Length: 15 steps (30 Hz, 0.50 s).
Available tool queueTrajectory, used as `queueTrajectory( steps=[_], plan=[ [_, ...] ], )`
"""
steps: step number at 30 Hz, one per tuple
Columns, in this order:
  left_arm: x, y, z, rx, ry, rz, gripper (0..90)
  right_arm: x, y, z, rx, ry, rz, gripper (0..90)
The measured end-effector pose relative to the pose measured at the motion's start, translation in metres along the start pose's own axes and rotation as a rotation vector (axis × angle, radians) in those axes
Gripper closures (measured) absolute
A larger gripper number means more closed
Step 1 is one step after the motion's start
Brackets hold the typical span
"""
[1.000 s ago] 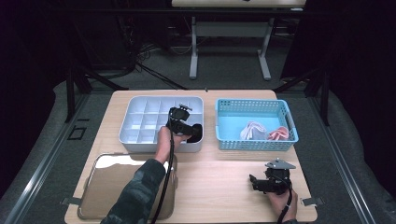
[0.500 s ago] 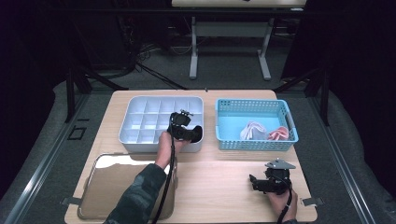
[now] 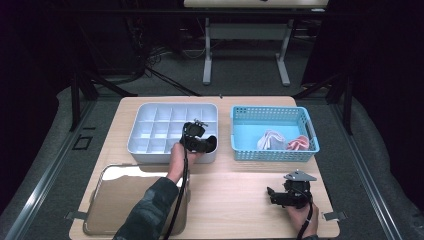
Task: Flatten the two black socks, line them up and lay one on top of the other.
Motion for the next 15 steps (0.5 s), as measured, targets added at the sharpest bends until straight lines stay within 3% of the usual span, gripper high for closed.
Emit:
queueTrajectory(
  steps=[4, 8, 15],
  plan=[
    [-0.007, 0.002, 0.001, -0.002, -0.021, 0.007, 54.5, 0.0, 0.0, 0.0, 0.0, 0.0, 0.0, 6.6],
    [-0.018, 0.002, 0.001, 0.018, -0.033, 0.044, 35.1, 0.0, 0.0, 0.0, 0.0, 0.0, 0.002, 6.7],
    [-0.037, -0.008, -0.005, 0.079, -0.029, 0.084, 18.5, 0.0, 0.0, 0.0, -0.001, 0.0, 0.005, 6.8]
  ],
)
Point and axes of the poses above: each handheld gripper's, and its own axes: x roughly forward along the jaws, z roughly out of its top, y roughly to its left, the point moved 4 cm from there along x, roughly forward along the jaws, and after that the axes turned 12 degrees about -z, right-handed, at the moved point
